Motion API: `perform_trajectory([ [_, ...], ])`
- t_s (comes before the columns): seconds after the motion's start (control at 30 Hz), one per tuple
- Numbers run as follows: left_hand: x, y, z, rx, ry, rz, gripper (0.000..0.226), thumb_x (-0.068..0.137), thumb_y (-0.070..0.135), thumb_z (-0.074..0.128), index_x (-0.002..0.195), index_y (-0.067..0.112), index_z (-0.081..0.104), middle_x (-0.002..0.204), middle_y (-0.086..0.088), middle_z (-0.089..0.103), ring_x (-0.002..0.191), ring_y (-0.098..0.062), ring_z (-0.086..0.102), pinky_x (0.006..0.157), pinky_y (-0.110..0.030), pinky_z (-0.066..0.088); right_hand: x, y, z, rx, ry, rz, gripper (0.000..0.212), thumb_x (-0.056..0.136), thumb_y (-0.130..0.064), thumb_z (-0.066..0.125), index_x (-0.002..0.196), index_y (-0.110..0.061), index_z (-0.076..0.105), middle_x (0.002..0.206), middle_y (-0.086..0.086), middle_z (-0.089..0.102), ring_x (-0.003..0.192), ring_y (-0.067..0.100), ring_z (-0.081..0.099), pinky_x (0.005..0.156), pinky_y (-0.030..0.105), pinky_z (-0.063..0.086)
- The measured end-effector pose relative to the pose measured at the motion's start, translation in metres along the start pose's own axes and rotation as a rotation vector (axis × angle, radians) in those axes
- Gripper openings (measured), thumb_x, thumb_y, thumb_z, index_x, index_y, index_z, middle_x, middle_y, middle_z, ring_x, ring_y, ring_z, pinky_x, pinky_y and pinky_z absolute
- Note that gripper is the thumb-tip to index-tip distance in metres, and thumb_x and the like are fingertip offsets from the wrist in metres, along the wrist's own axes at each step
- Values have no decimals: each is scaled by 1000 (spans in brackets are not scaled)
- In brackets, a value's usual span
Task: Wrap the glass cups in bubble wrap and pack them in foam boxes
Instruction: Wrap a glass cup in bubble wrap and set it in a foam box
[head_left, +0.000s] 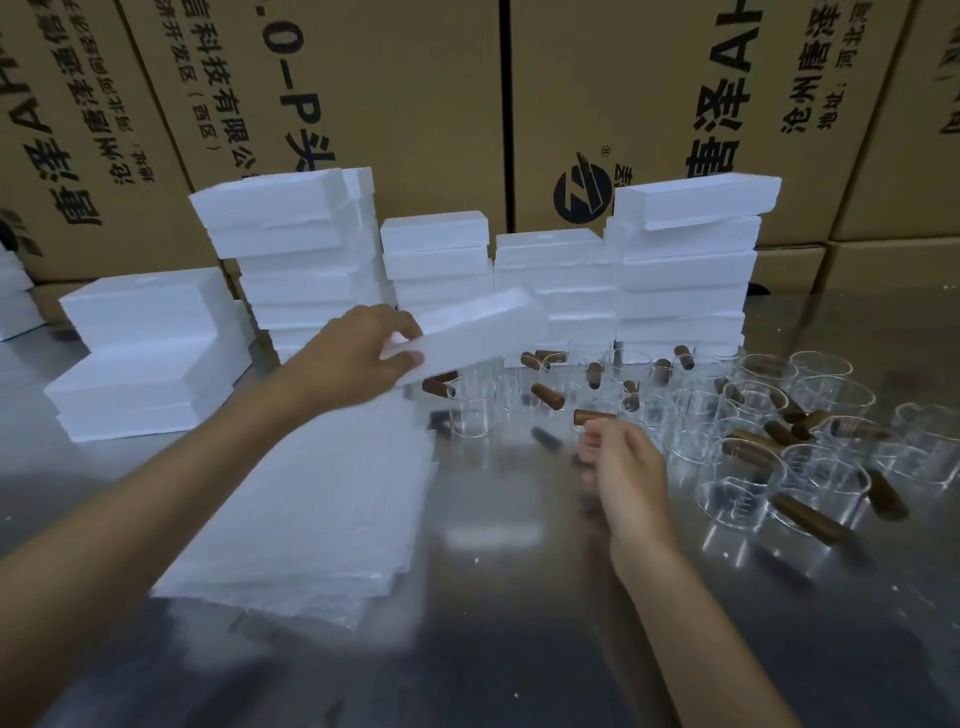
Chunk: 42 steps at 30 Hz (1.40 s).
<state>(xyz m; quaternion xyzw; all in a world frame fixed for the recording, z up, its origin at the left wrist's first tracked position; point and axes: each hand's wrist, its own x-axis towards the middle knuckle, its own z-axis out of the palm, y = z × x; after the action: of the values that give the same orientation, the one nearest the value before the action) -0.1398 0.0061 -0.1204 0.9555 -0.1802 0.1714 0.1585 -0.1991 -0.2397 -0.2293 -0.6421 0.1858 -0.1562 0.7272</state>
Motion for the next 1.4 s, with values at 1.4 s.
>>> perform_trajectory([
  [1.4, -76, -19, 9, -296, -201, -402, 19, 90, 30, 71, 76, 17, 70, 73, 8, 61, 66, -8, 54, 57, -20, 37, 22, -35, 14, -1550, 11, -322, 26, 101, -32, 41, 120, -19, 55, 103, 4, 69, 101, 25, 63, 94, 36, 34],
])
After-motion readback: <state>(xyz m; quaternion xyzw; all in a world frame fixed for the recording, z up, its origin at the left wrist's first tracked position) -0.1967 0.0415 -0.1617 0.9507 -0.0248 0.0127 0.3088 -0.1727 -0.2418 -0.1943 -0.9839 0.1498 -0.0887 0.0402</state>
